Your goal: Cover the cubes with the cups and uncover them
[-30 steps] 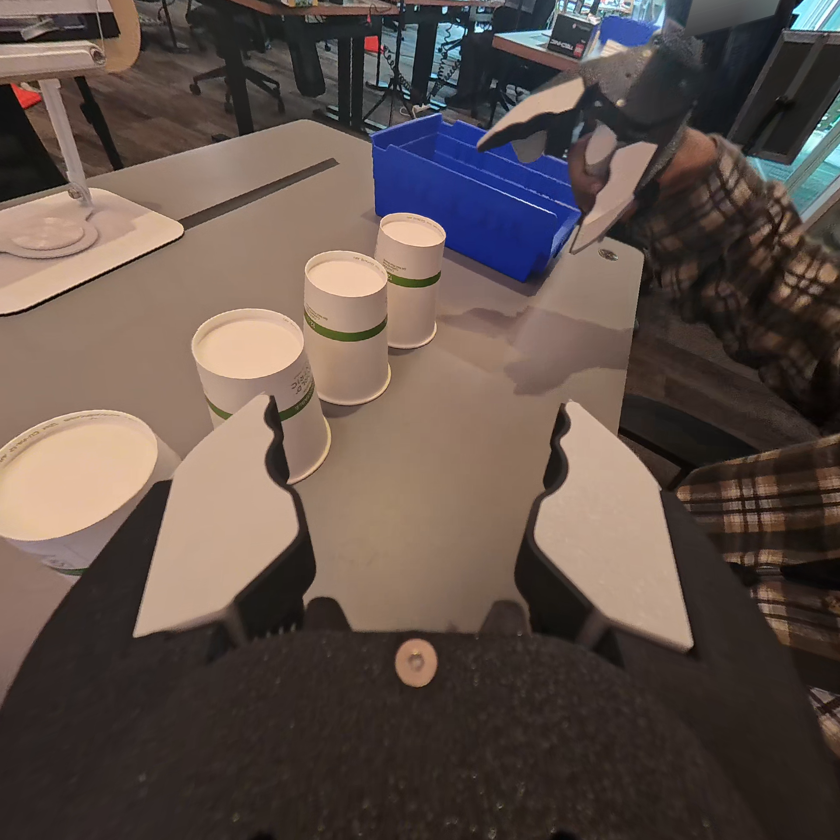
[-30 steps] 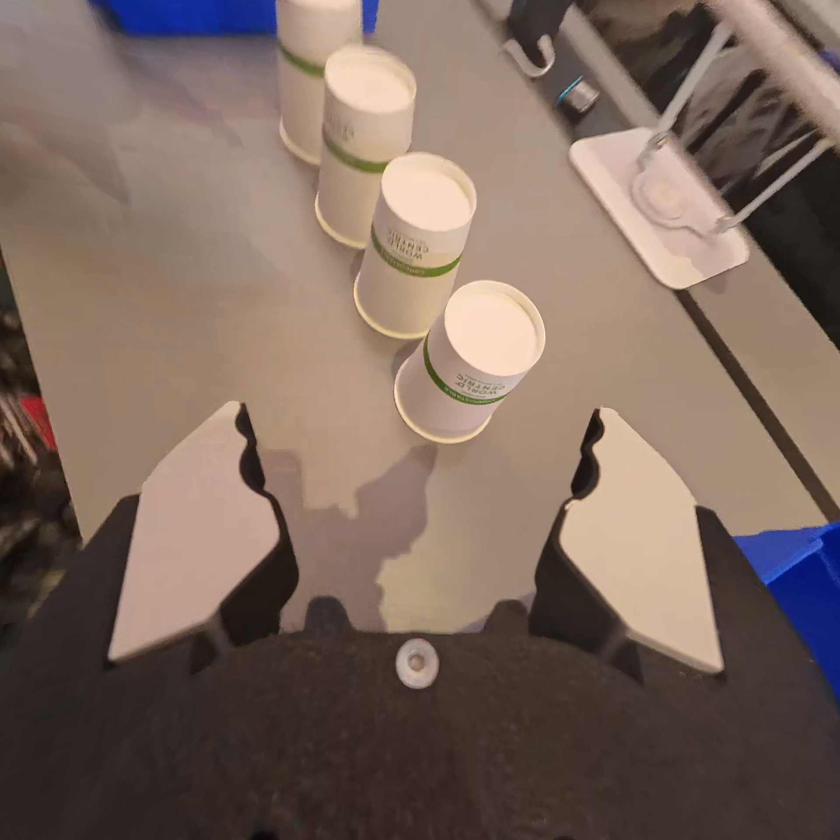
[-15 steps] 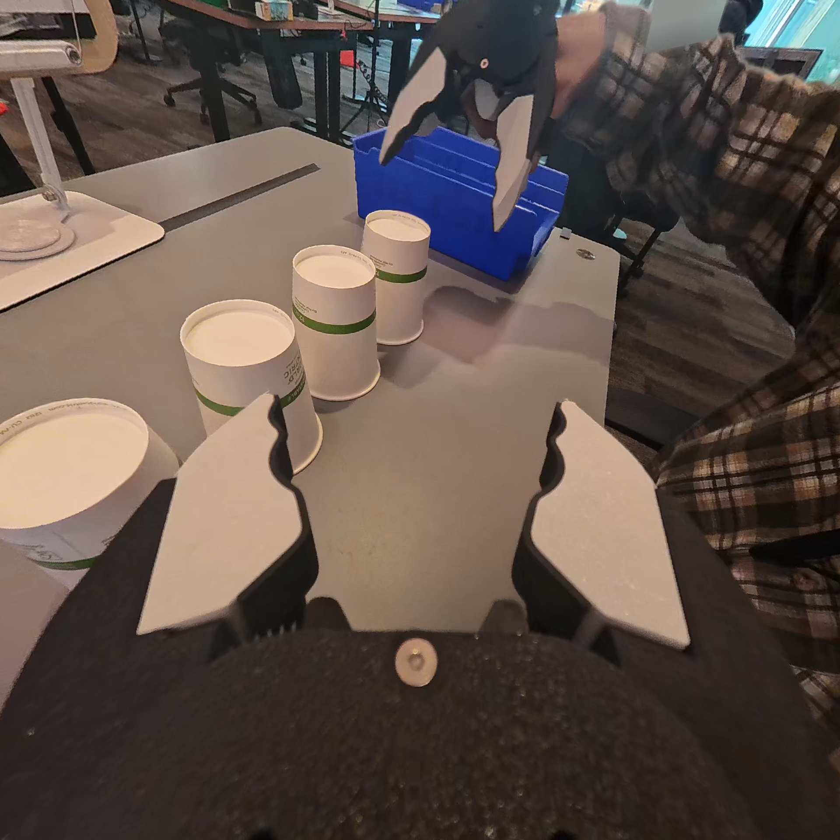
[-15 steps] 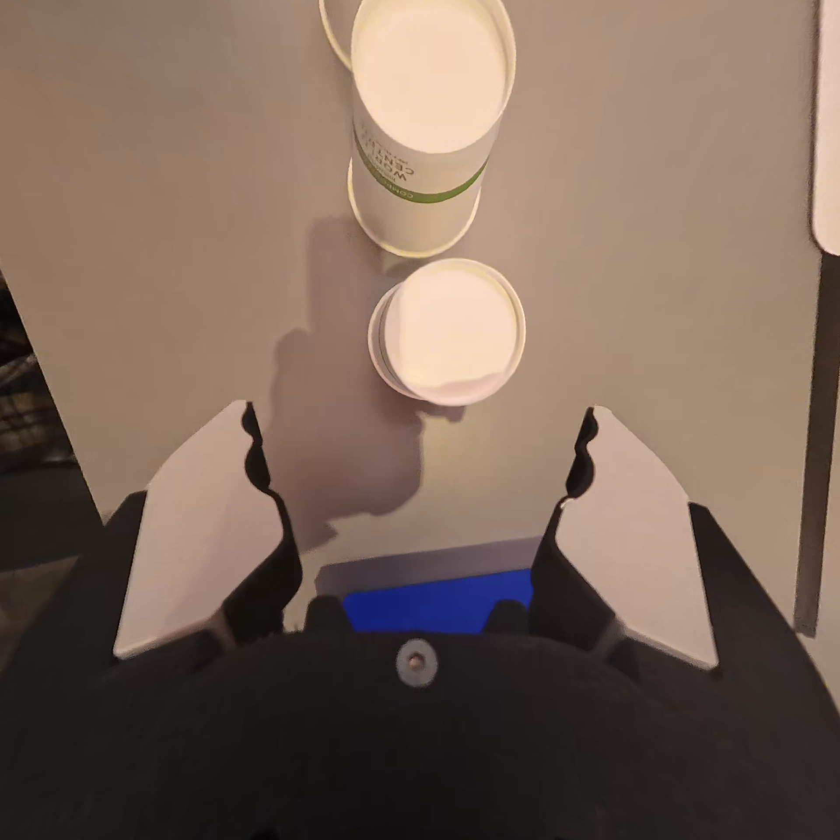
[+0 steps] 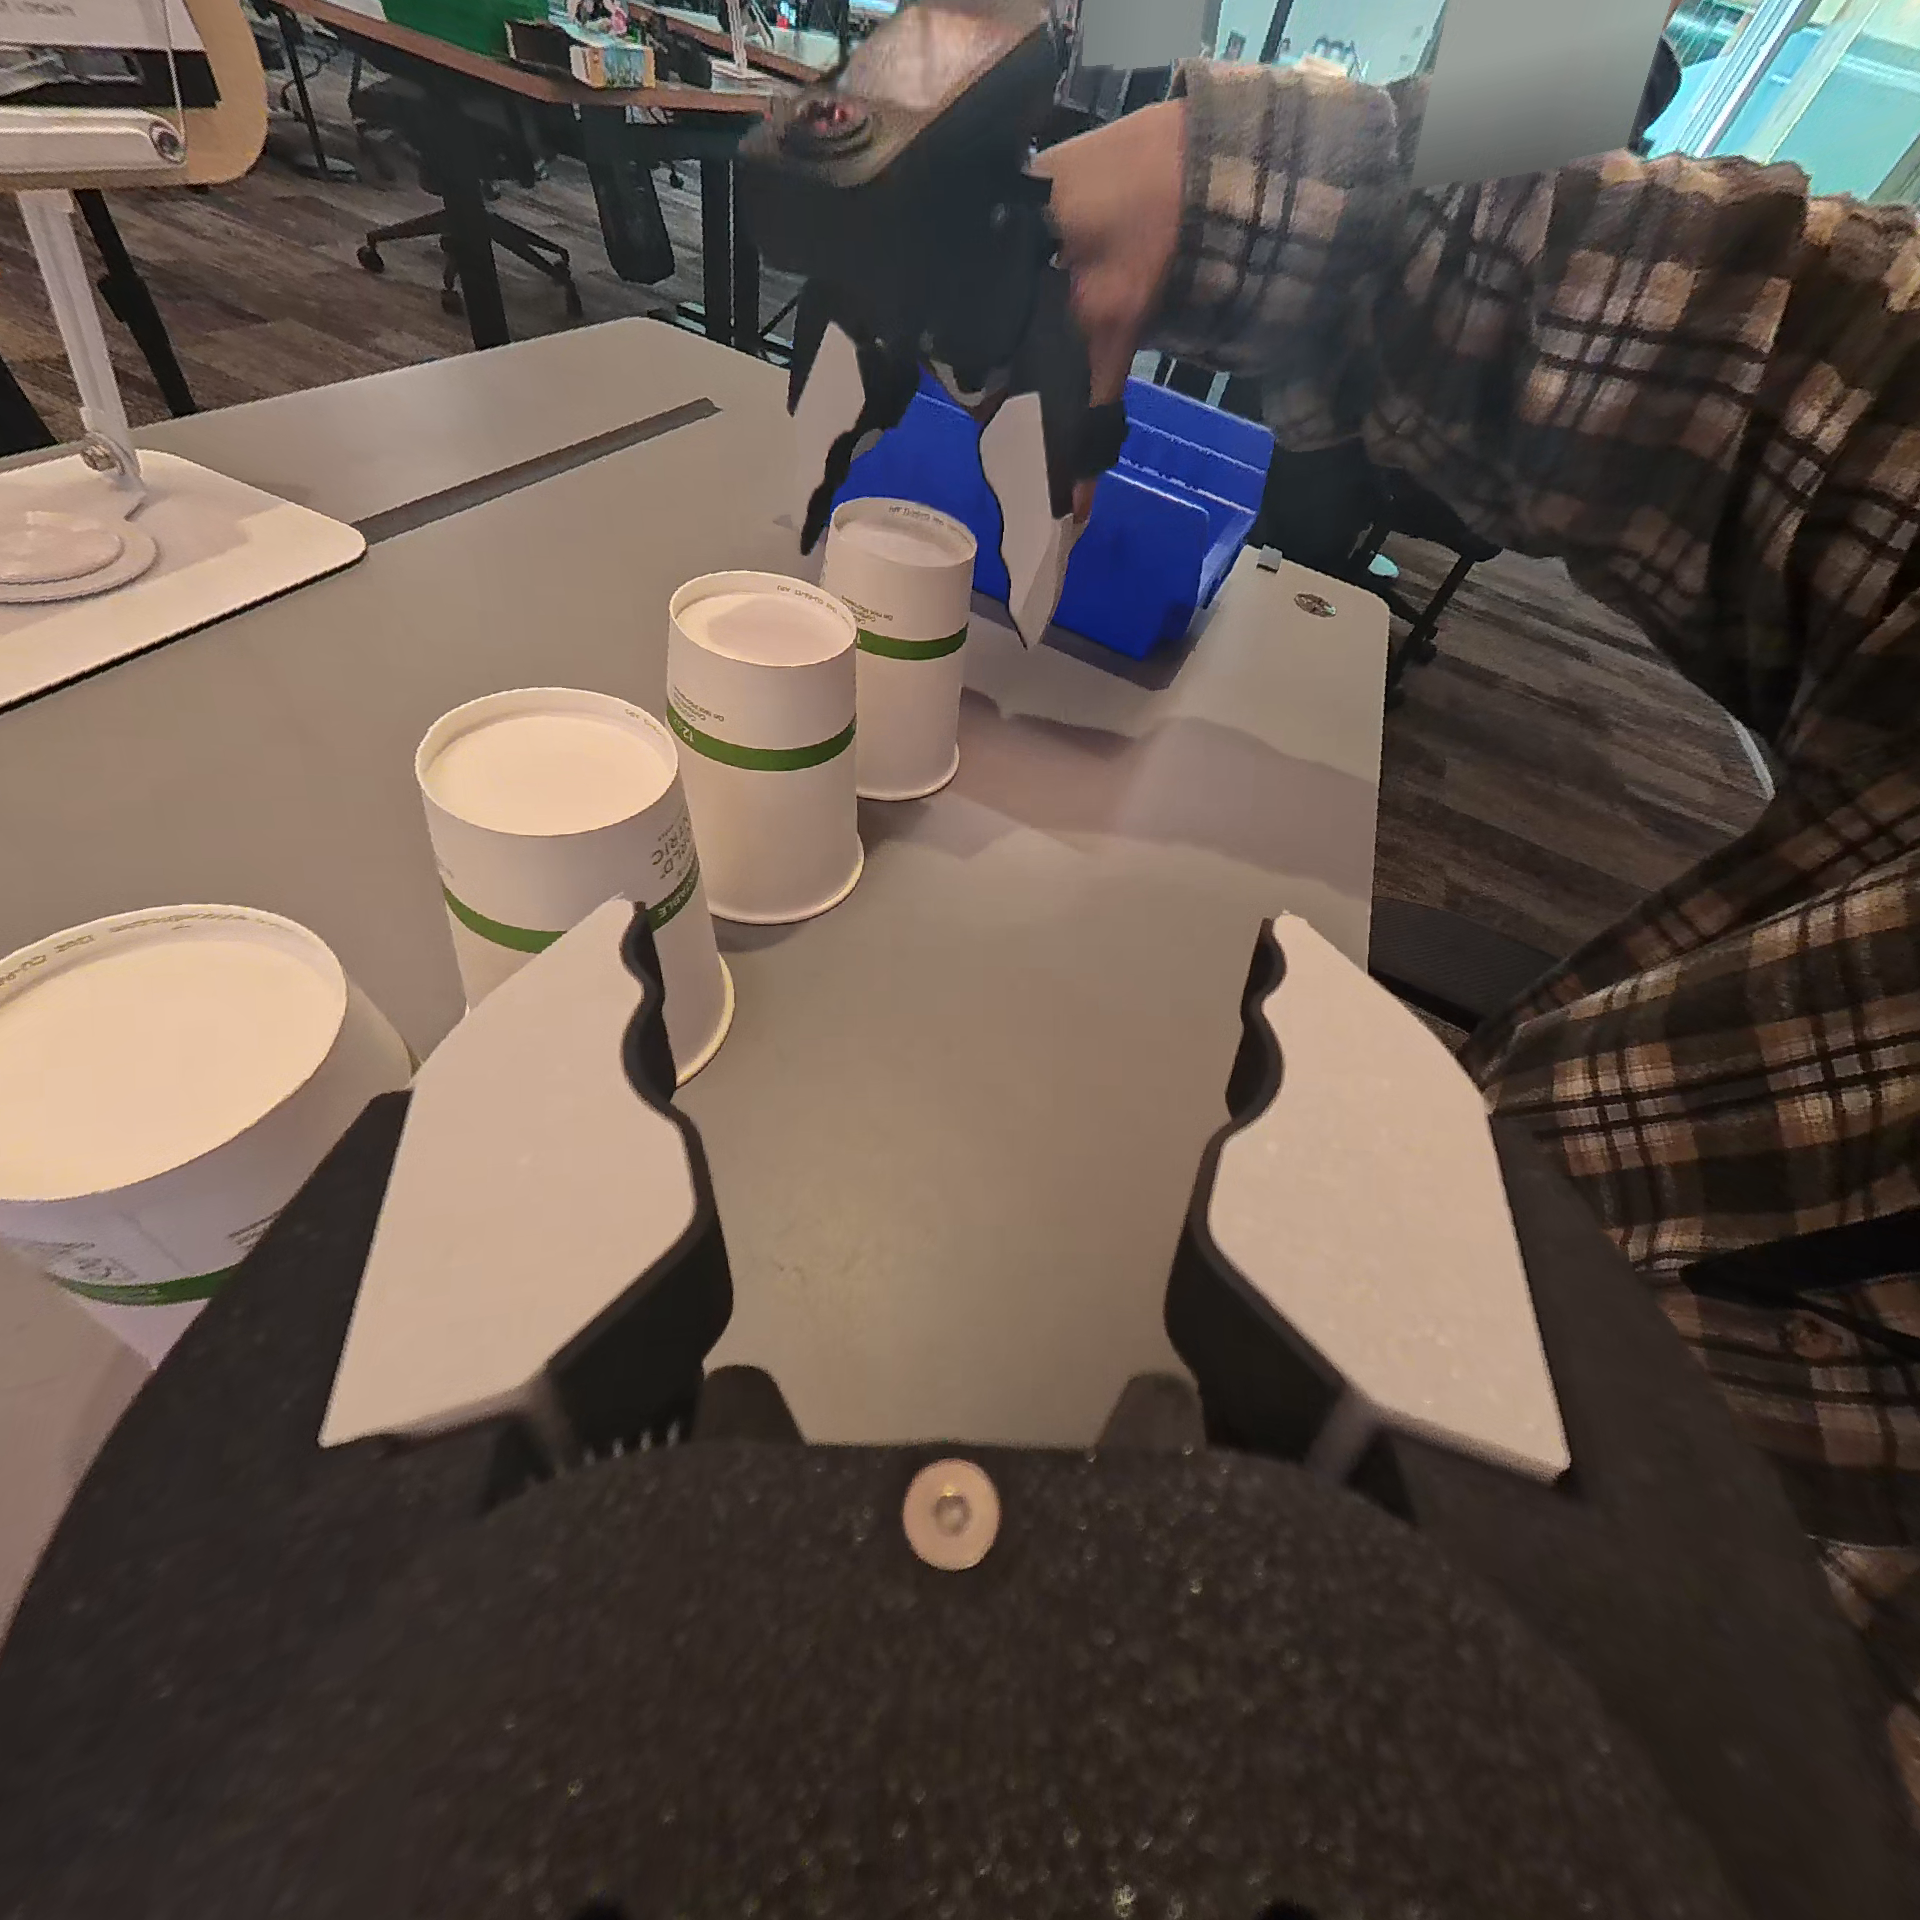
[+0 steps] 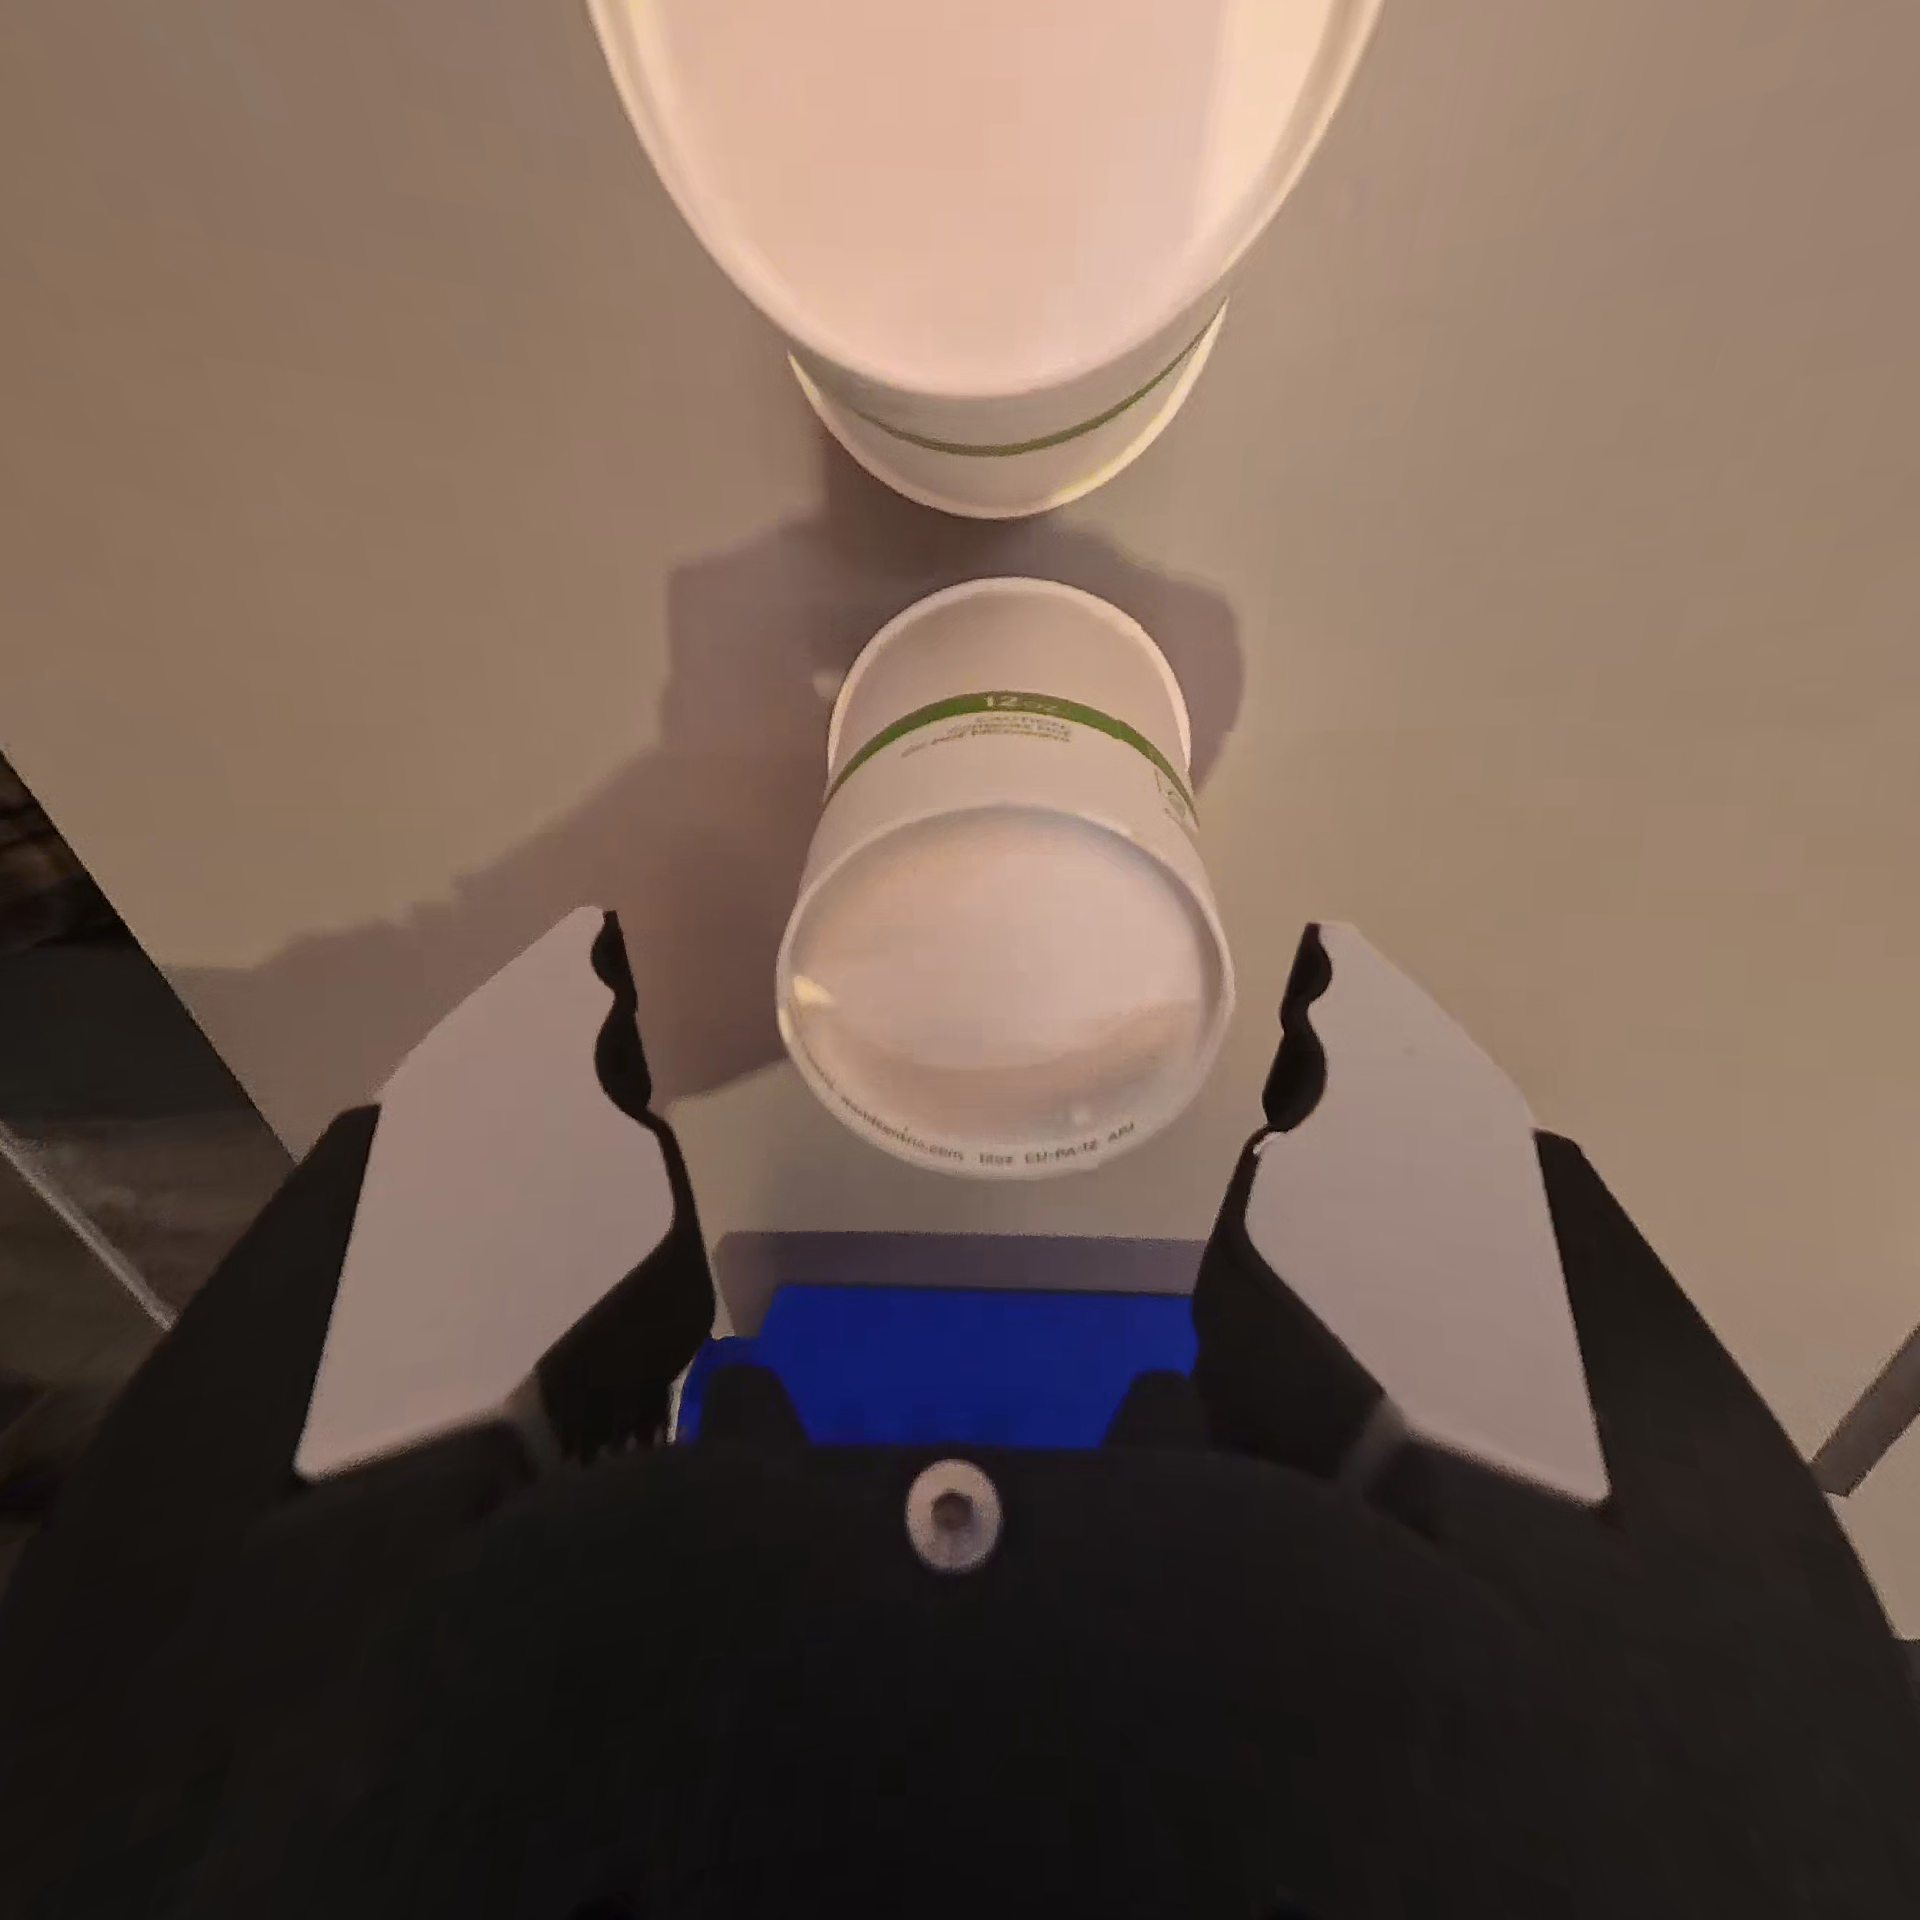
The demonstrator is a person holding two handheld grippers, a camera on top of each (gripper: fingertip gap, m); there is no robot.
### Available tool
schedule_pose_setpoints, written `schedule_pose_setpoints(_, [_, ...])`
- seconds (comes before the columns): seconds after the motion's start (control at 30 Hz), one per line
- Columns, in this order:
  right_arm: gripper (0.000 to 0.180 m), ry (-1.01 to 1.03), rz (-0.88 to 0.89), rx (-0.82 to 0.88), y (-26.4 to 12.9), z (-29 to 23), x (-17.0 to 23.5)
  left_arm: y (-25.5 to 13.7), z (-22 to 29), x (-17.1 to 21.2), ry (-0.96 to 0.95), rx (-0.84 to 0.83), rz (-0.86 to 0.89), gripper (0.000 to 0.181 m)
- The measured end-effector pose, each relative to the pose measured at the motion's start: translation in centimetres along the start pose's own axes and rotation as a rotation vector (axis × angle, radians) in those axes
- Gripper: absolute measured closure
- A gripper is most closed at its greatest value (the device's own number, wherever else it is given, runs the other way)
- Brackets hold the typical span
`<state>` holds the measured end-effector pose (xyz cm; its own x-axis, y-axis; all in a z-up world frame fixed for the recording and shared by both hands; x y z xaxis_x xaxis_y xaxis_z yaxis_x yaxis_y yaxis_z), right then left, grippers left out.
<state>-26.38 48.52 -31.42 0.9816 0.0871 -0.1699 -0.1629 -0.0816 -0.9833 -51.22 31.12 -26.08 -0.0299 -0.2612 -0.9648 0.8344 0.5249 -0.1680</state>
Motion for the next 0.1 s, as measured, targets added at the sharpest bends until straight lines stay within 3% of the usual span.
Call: schedule_pose_setpoints(0.1, [0.067, 0.006, -0.045, -0.029, 0.81, -0.15, 0.11, 0.03, -0.07, 0.03, -0.004, 0.004, 0.004, 0.076])
Point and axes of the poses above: each gripper's, where its closed fingertips meet, y out along the fingers, x out of its underside, z = x × y across the jaws, the point moved 5 cm from there along -y, back along the fingers, and after that the axes turned 7 degrees about z, right-handed, at the moved point
